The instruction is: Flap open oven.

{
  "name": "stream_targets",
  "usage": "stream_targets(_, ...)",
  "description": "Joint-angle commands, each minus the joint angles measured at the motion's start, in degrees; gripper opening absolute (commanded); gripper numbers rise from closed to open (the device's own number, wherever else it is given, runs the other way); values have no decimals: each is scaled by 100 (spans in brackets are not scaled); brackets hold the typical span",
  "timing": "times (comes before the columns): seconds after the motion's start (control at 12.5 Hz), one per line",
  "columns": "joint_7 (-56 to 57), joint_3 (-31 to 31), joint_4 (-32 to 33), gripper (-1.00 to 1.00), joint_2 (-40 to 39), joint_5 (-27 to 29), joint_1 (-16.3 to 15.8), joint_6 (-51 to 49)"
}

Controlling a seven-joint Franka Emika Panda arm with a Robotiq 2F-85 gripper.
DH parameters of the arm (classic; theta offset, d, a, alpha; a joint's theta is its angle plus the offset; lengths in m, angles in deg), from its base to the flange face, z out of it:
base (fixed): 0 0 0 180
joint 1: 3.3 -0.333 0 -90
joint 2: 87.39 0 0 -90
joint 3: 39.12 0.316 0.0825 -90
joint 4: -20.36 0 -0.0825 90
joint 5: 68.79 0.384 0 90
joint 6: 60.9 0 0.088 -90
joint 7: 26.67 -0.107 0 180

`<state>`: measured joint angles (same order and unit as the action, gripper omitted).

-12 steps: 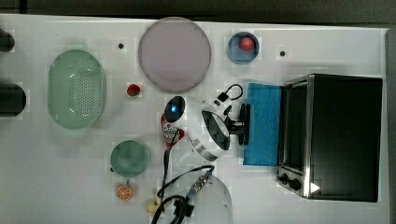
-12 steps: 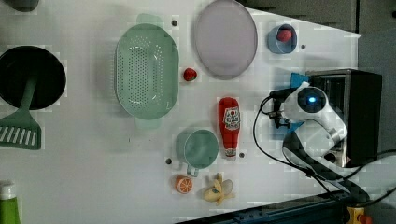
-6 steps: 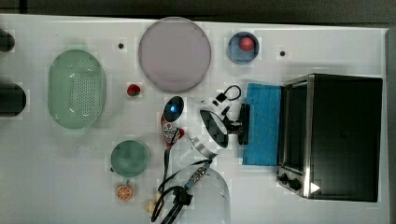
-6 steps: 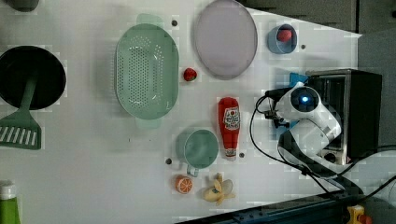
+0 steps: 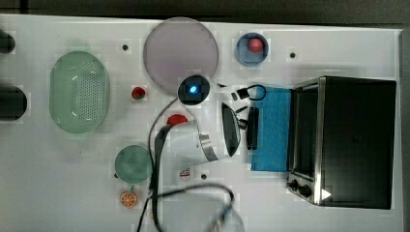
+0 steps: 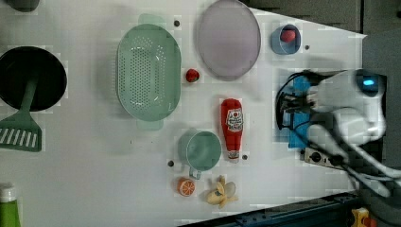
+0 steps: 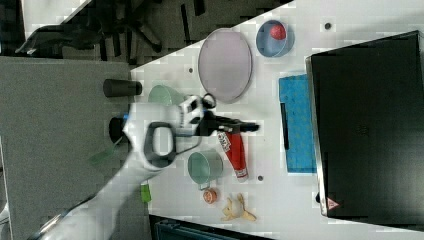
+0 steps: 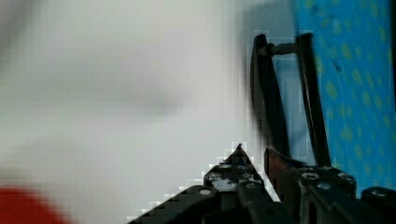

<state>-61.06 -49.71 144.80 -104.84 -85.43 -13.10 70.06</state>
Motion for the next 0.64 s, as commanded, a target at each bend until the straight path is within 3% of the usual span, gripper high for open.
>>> stream_targets(0.08, -329, -70, -737, -65, 1332, 1067, 39, -626)
stream_targets(0.24, -415, -190, -1230, -65, 1897, 1716, 51, -1549)
stream_targets(0.64, -574, -144, -2419, -65, 2305, 1491, 38, -3984)
